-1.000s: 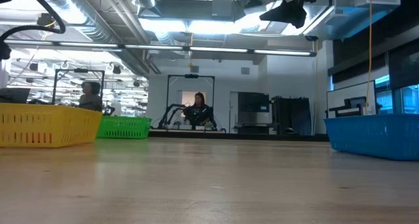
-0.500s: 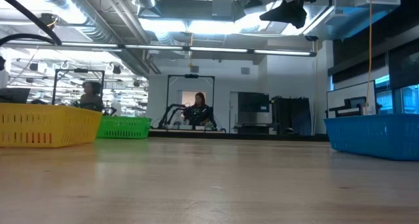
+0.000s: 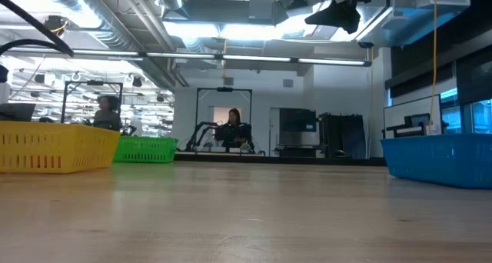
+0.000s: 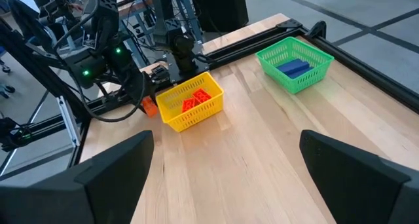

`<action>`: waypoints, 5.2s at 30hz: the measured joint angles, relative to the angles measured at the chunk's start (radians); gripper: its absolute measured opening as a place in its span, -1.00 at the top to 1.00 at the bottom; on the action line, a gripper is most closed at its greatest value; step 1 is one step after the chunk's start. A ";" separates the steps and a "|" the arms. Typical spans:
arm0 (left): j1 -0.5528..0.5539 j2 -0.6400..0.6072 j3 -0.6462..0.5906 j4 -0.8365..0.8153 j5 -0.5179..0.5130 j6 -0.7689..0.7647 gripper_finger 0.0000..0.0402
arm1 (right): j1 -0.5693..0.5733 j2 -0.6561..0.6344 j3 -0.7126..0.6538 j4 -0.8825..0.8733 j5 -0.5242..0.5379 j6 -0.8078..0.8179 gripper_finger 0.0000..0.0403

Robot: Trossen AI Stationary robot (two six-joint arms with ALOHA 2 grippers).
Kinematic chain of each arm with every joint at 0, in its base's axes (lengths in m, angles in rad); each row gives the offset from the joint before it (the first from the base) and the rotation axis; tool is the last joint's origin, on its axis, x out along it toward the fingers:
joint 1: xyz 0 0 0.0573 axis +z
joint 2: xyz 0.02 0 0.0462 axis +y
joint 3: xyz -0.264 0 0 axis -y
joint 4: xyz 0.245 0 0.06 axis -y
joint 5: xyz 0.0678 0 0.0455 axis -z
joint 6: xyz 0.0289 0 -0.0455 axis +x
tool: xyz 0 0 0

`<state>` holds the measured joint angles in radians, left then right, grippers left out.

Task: Sort & place blocks by color
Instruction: Put the game piece into the yellow bin

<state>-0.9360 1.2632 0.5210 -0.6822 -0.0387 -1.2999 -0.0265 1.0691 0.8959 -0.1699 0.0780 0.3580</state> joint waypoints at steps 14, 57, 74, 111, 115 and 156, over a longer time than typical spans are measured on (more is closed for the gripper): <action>0.200 -0.151 0.389 0.107 -0.243 0.412 0.36 | 0.000 0.000 0.000 -0.017 -0.057 0.000 -0.91; 0.922 -0.135 0.247 1.138 -0.098 1.074 0.36 | 0.000 0.000 0.000 0.201 -0.098 -0.157 -0.91; 0.922 -0.135 0.248 1.138 -0.082 1.075 0.36 | 0.000 0.000 0.000 0.193 -0.098 -0.155 -0.91; 0.911 -0.264 0.249 0.749 -0.044 1.029 0.36 | 0.000 -0.358 -0.440 0.298 0.000 0.170 0.99; 0.856 -0.297 0.249 0.348 -0.054 0.910 0.36 | 0.000 -0.356 -0.435 0.297 0.007 0.164 0.99; 0.768 -0.093 0.089 -0.156 -0.004 0.782 -0.26 | 0.000 -0.264 -0.423 0.309 -0.029 0.159 1.00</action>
<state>-0.1684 1.1706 0.6097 -0.8378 -0.0431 -0.5177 -0.0269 0.8051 0.4725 0.1387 0.0490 0.5175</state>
